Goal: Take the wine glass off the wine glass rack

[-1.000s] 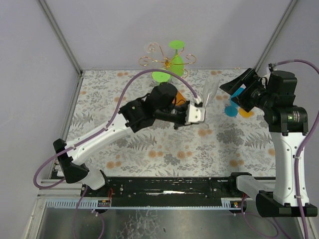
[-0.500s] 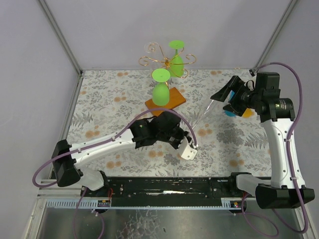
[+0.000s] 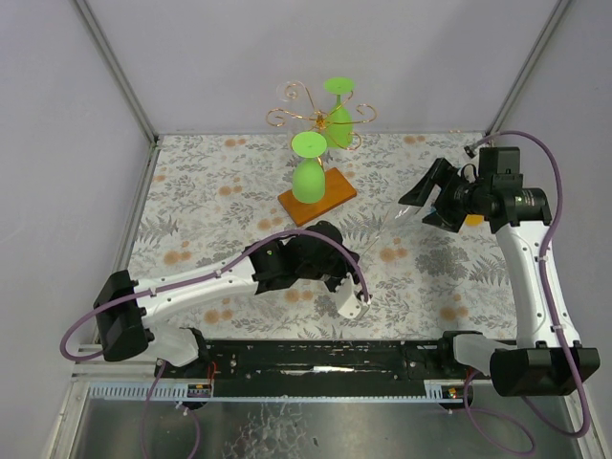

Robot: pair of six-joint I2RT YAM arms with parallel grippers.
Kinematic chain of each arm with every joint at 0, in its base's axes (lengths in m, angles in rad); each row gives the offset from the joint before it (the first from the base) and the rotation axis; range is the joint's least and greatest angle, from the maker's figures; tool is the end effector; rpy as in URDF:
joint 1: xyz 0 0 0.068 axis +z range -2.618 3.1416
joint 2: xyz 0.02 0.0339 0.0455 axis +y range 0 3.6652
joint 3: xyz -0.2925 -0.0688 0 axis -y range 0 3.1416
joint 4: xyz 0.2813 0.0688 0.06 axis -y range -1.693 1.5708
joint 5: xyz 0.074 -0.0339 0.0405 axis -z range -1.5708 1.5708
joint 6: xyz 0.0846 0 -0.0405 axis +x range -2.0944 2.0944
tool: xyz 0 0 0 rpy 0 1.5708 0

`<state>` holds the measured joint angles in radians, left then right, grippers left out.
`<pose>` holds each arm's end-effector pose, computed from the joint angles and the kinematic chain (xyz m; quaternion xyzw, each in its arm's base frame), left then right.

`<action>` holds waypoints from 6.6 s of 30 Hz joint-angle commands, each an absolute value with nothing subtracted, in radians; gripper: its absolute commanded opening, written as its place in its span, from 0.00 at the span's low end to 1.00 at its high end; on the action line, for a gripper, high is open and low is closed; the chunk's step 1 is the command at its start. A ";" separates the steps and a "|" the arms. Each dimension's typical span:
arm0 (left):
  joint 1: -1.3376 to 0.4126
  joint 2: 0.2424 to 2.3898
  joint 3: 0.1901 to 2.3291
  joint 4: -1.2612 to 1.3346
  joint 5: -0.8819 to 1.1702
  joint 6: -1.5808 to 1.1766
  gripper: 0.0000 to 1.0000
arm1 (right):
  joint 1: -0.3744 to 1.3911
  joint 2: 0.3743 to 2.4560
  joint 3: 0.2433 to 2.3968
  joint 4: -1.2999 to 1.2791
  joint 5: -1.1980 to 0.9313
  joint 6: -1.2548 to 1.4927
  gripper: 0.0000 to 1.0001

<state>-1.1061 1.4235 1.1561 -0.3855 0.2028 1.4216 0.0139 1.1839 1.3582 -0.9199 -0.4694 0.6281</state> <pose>0.1590 -0.3552 0.2911 0.8638 0.2267 -0.0204 0.4495 0.2855 0.0422 0.3909 0.1804 0.8775 0.3252 0.3029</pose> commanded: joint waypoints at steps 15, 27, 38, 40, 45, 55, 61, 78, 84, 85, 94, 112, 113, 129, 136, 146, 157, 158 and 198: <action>-1.117 1.388 1.125 -0.279 0.200 1.533 0.00 | 0.012 1.235 1.363 -0.897 -0.569 0.567 0.57; -1.118 1.448 1.168 -0.233 0.090 1.435 0.63 | 0.012 1.236 1.442 -0.952 -0.438 0.522 0.19; -1.085 1.525 1.390 -0.209 0.026 0.967 1.00 | 0.011 1.218 1.476 -0.567 -0.087 0.421 0.16; -1.079 1.542 1.453 -0.253 0.024 0.877 1.00 | 0.011 1.228 1.432 -0.466 -0.064 0.397 0.14; -1.070 1.562 1.619 -0.349 0.057 0.688 1.00 | 0.012 1.282 1.382 -0.315 -0.058 0.372 0.17; -0.994 1.624 2.019 -0.476 0.178 0.333 1.00 | 0.092 1.300 1.181 -0.006 0.098 0.218 0.19; -0.841 1.681 2.175 -0.489 0.274 0.046 1.00 | 0.151 1.331 1.102 0.129 0.203 0.137 0.20; -0.541 1.640 2.071 -0.448 0.424 -0.308 1.00 | 0.155 1.402 0.970 0.250 0.294 0.101 0.21; -0.482 1.633 2.044 -0.435 0.460 -0.363 1.00 | 0.155 1.414 0.930 0.271 0.299 0.105 0.21; -0.476 1.632 2.043 -0.432 0.466 -0.369 1.00 | 0.155 1.418 0.928 0.271 0.300 0.105 0.21; -0.467 1.636 2.034 -0.425 0.491 -0.369 1.00 | 0.155 1.436 0.939 0.254 0.300 0.117 0.45; -0.460 1.635 2.020 -0.387 0.481 -0.373 1.00 | 0.154 1.308 1.126 0.218 0.235 0.113 0.77; -0.458 1.636 2.020 -0.385 0.475 -0.374 1.00 | 0.155 1.302 1.137 0.215 0.237 0.115 0.77; -0.224 1.580 1.897 -0.313 0.467 -0.558 1.00 | 0.155 1.255 1.518 -0.253 -0.006 0.500 0.75; -0.211 1.524 1.823 -0.274 0.448 -0.542 1.00 | 0.174 1.207 1.442 -0.228 -0.310 0.957 0.70; -0.195 1.530 1.811 -0.250 0.471 -0.555 1.00 | 0.368 1.189 1.378 -0.130 -0.179 1.143 0.70; -0.178 1.513 1.800 -0.253 0.498 -0.544 1.00 | 0.561 1.294 1.389 -0.101 -0.029 1.244 0.69; -0.174 1.512 1.798 -0.253 0.502 -0.545 1.00 | 0.566 1.302 1.388 -0.099 -0.024 1.254 0.69; -0.154 1.508 1.771 -0.224 0.524 -0.567 1.00 | 0.573 1.464 1.423 0.023 -0.093 1.394 0.28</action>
<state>-0.1612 1.5322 1.7813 -0.2859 0.5098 -0.5613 0.5652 1.4578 1.3769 -0.0364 -0.0727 1.3785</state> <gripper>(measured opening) 0.997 0.280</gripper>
